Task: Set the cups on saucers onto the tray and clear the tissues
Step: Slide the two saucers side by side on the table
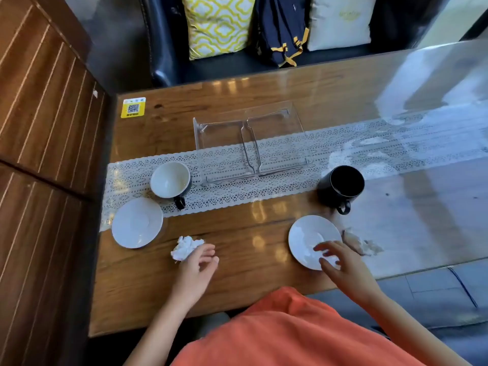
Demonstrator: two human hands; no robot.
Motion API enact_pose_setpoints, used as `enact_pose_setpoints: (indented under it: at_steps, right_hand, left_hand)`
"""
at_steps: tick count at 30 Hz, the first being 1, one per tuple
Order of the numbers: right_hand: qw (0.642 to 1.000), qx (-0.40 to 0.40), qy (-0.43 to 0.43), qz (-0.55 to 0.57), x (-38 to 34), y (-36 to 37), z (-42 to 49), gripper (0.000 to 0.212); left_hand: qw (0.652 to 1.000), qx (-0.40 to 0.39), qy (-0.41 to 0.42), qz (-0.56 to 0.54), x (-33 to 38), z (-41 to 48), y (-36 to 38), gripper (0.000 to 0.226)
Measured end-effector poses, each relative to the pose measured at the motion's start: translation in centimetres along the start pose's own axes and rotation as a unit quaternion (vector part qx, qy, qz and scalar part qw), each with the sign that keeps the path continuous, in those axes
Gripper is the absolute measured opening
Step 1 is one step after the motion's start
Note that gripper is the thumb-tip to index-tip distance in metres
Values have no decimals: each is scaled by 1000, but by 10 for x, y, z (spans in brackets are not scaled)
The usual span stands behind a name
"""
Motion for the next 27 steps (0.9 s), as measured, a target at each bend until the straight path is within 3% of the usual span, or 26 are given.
enact_pose_setpoints:
  at_steps: [4, 10, 15, 18, 23, 27]
  right_hand:
    - [992, -3, 94, 81, 28, 3, -9, 27]
    - [977, -66, 158, 124, 53, 21, -18, 24]
    - [924, -76, 276, 255, 60, 31, -10, 20]
    - [900, -63, 315, 296, 59, 34, -1, 25]
    - [886, -38, 324, 331, 57, 38, 7, 15]
    - [889, -32, 312, 334, 48, 34, 12, 10]
  left_hand:
    - [966, 96, -124, -206, -16, 11, -33, 29]
    - [879, 175, -241, -373, -41, 34, -77, 39]
    - [847, 216, -276, -400, -53, 53, -93, 40]
    - [823, 231, -301, -423, -58, 61, -98, 28]
    - [788, 257, -322, -459, -68, 68, -102, 16]
    - [781, 272, -317, -465, -67, 73, -107, 32]
Point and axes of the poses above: each hand's wrist, its own z-axis towards the middle knuckle, its own y-axis out of the palm, x = y × z, the point moved 3 cm from there along z, towards the middle knuckle, and after that the axes turned 6 degrees about -z, right-handed, at the moved point
